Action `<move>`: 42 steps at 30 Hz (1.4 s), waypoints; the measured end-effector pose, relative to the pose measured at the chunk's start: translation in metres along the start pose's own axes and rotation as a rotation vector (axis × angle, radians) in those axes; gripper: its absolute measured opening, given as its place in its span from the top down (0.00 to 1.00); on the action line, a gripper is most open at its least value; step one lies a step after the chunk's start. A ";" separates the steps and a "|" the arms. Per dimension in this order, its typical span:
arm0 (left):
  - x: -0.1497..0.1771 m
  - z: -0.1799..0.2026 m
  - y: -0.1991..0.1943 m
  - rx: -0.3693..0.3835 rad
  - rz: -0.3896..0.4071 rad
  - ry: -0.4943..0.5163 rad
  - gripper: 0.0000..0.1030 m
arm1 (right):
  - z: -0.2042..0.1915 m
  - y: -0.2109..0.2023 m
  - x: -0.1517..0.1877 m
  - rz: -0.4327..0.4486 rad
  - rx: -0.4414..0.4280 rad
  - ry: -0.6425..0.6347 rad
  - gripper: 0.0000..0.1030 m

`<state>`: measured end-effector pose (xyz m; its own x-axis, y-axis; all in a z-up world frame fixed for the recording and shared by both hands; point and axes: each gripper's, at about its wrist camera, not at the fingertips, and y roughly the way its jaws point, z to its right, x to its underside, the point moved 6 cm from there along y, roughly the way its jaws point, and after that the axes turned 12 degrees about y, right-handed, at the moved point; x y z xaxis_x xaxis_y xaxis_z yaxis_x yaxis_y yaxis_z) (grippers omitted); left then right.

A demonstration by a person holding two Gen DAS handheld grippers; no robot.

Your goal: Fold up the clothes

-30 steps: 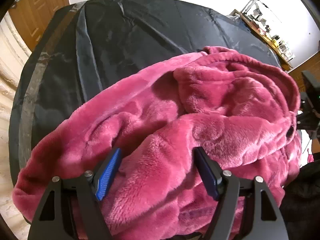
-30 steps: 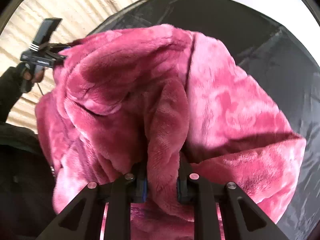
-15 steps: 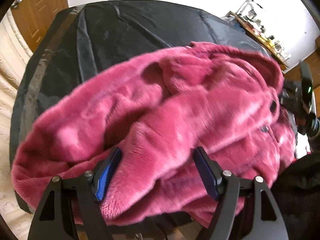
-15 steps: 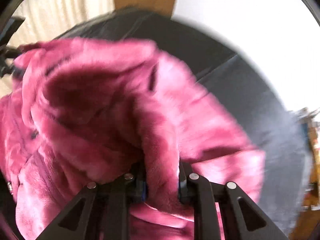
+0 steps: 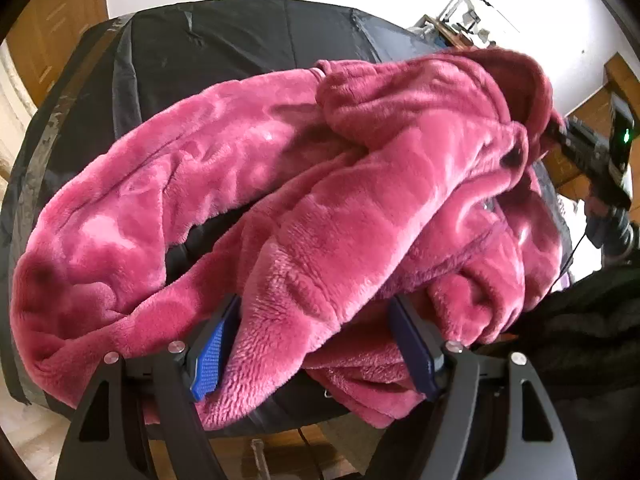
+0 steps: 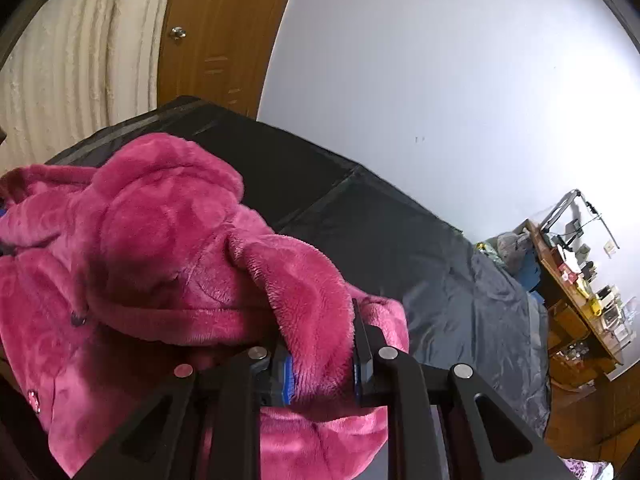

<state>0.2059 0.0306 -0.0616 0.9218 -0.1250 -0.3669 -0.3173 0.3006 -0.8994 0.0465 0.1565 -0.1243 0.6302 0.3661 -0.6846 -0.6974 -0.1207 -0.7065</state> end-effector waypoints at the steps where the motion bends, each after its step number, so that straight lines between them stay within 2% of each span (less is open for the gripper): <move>1: -0.004 -0.003 -0.004 0.014 0.020 -0.020 0.24 | 0.004 0.003 0.004 -0.009 -0.001 -0.005 0.80; 5: -0.028 -0.020 -0.027 0.086 0.134 -0.120 0.24 | 0.023 0.025 0.027 -0.053 -0.015 -0.015 0.80; 8: -0.051 -0.034 -0.033 0.078 0.176 -0.153 0.23 | 0.030 0.033 0.040 -0.084 -0.028 0.005 0.80; 11: -0.071 -0.045 -0.018 0.007 0.123 -0.127 0.23 | 0.033 0.038 0.046 -0.102 -0.035 0.016 0.80; 13: -0.076 -0.048 0.009 -0.017 0.028 -0.098 0.23 | 0.032 0.039 0.046 -0.104 -0.036 0.017 0.80; 17: -0.059 -0.038 0.060 -0.026 -0.183 -0.015 0.23 | 0.033 0.044 0.048 -0.118 -0.043 0.025 0.80; 21: -0.049 -0.012 0.071 -0.016 -0.222 0.112 0.23 | 0.038 0.049 0.051 -0.139 -0.050 0.034 0.79; 23: -0.049 -0.014 0.072 -0.010 -0.218 0.110 0.23 | 0.039 0.053 0.053 -0.154 -0.055 0.049 0.79; 28: -0.056 -0.042 0.086 -0.036 -0.203 0.004 0.23 | 0.037 0.066 0.052 -0.174 -0.060 0.066 0.79; 31: -0.060 -0.048 0.094 -0.085 -0.204 0.013 0.23 | 0.034 0.070 0.048 -0.180 -0.061 0.060 0.79; 35: -0.064 -0.046 0.100 -0.088 -0.206 0.038 0.23 | 0.033 0.075 0.049 -0.195 -0.061 0.064 0.79; 37: -0.067 -0.044 0.101 -0.075 -0.199 0.041 0.28 | 0.033 0.078 0.051 -0.203 -0.062 0.073 0.79; 38: -0.068 -0.042 0.101 -0.066 -0.195 0.042 0.43 | 0.033 0.079 0.052 -0.207 -0.062 0.078 0.79; 39: -0.069 -0.041 0.100 -0.051 -0.190 0.035 0.62 | 0.032 0.080 0.052 -0.208 -0.062 0.082 0.79; 40: -0.070 -0.040 0.100 -0.034 -0.186 0.018 0.66 | 0.031 0.081 0.052 -0.208 -0.060 0.087 0.79; 42: -0.073 -0.042 0.095 -0.048 -0.174 -0.025 0.75 | 0.031 0.082 0.051 -0.198 -0.053 0.094 0.79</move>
<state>0.0996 0.0287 -0.1302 0.9688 -0.1474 -0.1991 -0.1620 0.2309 -0.9594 0.0110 0.1936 -0.2110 0.7836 0.3002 -0.5439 -0.5398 -0.1044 -0.8353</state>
